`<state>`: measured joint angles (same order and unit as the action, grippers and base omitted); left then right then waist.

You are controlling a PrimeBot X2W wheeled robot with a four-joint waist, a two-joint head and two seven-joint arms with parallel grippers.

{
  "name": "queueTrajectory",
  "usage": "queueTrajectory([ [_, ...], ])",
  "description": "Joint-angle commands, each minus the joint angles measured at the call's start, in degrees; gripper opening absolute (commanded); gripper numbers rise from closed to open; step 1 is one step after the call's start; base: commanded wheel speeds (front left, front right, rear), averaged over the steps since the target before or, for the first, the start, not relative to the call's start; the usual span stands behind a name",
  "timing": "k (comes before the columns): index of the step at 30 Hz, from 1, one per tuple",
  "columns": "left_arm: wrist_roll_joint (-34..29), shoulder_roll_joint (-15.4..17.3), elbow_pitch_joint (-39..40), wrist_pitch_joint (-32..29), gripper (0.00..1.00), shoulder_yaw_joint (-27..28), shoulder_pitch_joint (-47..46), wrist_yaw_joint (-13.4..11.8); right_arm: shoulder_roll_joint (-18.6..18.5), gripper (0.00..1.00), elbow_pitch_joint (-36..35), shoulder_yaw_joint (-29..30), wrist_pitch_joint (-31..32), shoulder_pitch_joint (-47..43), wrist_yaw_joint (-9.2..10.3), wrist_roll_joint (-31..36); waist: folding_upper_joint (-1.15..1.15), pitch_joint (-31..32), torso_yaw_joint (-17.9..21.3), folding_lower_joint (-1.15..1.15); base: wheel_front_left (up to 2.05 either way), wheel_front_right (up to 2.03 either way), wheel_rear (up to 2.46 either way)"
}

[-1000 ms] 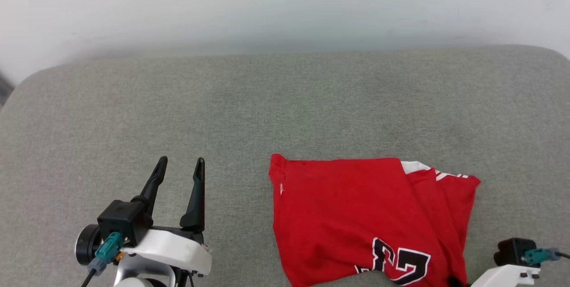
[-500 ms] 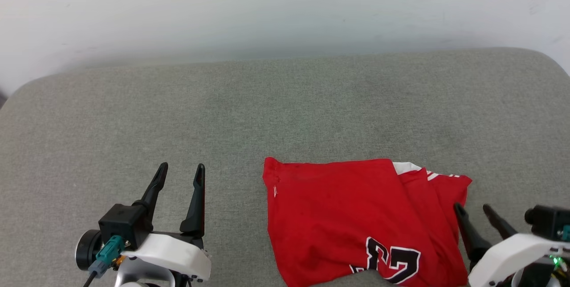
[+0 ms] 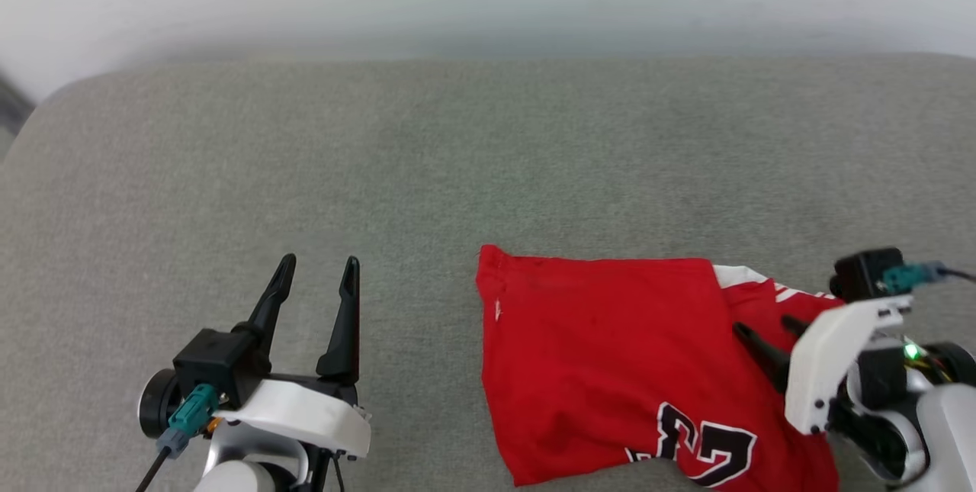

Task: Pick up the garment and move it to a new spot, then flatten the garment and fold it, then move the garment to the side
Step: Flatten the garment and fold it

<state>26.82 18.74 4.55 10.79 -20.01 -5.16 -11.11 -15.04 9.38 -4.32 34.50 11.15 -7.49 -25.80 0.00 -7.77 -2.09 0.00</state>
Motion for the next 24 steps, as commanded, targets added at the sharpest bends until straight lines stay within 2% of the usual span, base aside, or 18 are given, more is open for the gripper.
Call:
queueTrajectory([
  [1, -0.17, -0.39, -0.43, 0.61, 1.0, -0.1, -1.21, 0.24, -0.86, 1.0, 1.28, -1.85, 1.22, 2.79, 0.01, -0.93, 0.0, -2.06, -1.78, 0.0, 0.0, 0.0, 0.0],
  [9, 0.24, -1.12, -2.71, 1.8, 1.0, -0.33, -2.95, 1.1, -1.88, 1.0, 9.25, -7.52, 5.29, 9.49, 0.0, -3.62, 0.0, -3.99, -3.27, 0.0, 0.0, 0.0, 0.0],
  [11, 0.33, -1.21, -3.21, 2.07, 1.0, -0.31, -3.27, 1.18, -1.21, 0.23, 10.2, -8.34, 4.89, 10.07, 0.0, -4.7, 0.0, -3.85, -3.35, 0.0, 0.0, 0.0, 0.0],
  [12, 0.34, -1.19, -3.33, 2.08, 1.0, -0.26, -3.29, 1.17, -1.34, 0.0, 10.2, -8.84, 4.65, 10.4, 0.0, -4.79, 0.0, -3.72, -3.27, 0.0, 0.0, 0.0, 0.0],
  [20, 0.22, -0.34, -3.46, 1.71, 1.0, -0.06, -2.63, 0.71, -1.76, 0.0, 3.96, -12.31, 0.88, 11.71, 0.0, -3.83, 0.0, -2.28, -1.75, 0.0, 0.0, 0.0, 0.0],
  [24, 0.25, -0.07, -3.24, 1.33, 1.0, -0.3, -2.23, 0.53, -0.55, 0.0, -2.57, -15.6, -0.67, 10.17, 0.0, -2.52, 0.0, -1.12, -0.74, 0.0, 0.0, 0.0, 0.0],
])
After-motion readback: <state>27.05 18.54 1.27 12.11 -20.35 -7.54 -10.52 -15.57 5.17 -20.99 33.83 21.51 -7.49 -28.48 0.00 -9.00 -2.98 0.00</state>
